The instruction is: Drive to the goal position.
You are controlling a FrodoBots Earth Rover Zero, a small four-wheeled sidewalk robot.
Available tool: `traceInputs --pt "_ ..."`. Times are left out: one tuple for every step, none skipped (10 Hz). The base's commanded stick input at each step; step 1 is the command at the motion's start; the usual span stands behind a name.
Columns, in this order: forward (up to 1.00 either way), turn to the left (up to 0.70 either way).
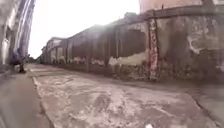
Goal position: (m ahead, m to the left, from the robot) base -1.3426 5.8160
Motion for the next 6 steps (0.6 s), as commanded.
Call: traceInputs --pt "1.0 0.0" --pt "1.0 0.0" --pt "1.0 0.0" --pt "1.0 0.0" --pt "1.0 0.12" --pt "1.0 0.27"
